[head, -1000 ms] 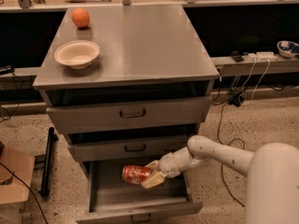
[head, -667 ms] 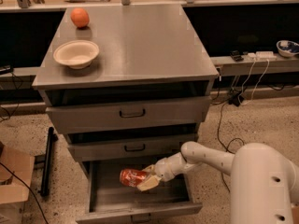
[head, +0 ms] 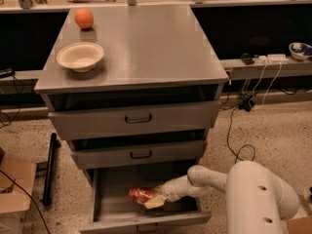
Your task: Place coke can into bottom drawer
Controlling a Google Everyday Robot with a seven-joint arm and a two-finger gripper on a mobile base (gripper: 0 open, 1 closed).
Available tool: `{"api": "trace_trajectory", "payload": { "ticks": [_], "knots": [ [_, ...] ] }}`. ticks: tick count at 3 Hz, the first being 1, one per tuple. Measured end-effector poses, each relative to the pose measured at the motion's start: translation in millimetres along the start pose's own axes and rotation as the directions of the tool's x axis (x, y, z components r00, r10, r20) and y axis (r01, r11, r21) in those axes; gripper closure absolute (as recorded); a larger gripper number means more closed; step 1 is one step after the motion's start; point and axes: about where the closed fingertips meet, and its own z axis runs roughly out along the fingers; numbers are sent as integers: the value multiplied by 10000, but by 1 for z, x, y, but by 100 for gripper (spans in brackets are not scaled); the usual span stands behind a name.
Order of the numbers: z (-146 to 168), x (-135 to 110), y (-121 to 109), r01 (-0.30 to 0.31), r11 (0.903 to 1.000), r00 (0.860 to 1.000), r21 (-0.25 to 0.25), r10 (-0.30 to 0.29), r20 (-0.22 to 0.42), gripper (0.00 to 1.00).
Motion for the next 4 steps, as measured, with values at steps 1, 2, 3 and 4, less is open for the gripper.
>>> {"api": "trace_trajectory", "payload": {
  "ticks": [1, 2, 3, 4],
  "knots": [
    [13, 20, -26, -381, 9987, 9987, 350, 392, -311, 50],
    [30, 46, -53, -875, 9945, 9926, 570, 919, -791, 19],
    [35, 53, -68, -991, 9918, 9892, 806, 1069, -1002, 0],
    [35, 53, -68, -987, 9918, 9892, 812, 1067, -1004, 0]
  ]
}}
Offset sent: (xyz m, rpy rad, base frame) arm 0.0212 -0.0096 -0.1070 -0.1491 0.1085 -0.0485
